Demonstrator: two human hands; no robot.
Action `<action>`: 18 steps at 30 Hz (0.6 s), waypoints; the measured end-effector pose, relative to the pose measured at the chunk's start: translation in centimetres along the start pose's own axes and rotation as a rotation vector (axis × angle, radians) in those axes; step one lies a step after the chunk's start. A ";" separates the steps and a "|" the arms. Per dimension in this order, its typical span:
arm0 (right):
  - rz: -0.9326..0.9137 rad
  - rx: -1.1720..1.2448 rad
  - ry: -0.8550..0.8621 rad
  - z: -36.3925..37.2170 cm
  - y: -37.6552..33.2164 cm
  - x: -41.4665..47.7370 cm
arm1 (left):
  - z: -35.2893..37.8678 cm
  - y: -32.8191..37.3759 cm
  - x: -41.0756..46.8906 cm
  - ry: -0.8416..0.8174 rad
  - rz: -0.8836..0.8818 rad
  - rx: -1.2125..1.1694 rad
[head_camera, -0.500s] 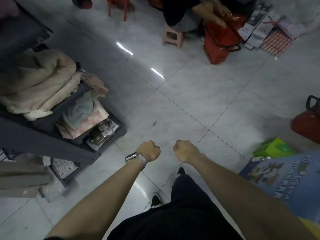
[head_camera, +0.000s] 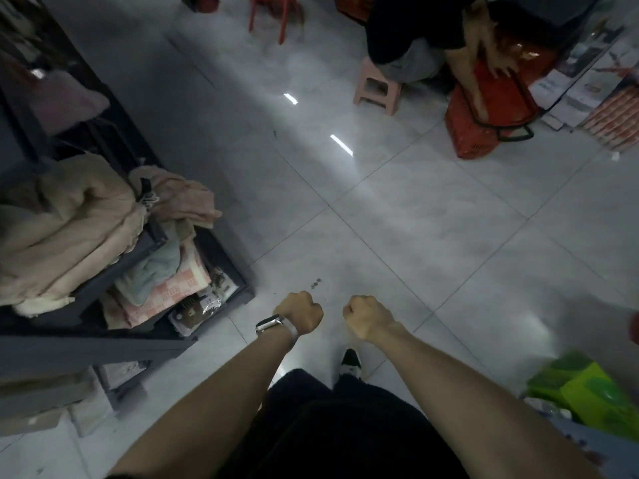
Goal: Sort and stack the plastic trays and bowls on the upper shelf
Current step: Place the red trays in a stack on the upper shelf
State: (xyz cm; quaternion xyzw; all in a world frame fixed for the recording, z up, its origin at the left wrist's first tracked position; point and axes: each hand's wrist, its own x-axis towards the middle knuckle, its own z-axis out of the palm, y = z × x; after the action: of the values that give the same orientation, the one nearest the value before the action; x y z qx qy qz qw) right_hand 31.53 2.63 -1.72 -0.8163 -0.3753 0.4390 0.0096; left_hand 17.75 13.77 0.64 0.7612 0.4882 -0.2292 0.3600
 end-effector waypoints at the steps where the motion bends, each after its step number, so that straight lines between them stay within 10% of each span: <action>1: -0.001 -0.011 -0.001 -1.4 -0.3 1.1 | -1.0 0.9 1.0 0.004 -0.010 -0.002; 18: -0.004 -0.124 0.007 -20.6 -10.9 24.5 | -20.3 4.1 25.1 -0.003 -0.007 -0.067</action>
State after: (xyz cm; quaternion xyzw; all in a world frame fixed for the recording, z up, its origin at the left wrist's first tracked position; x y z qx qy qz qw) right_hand 47.97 32.13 -2.71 -0.8160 -0.4034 0.4122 -0.0390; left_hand 31.92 42.85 -2.74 0.7468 0.4977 -0.2150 0.3850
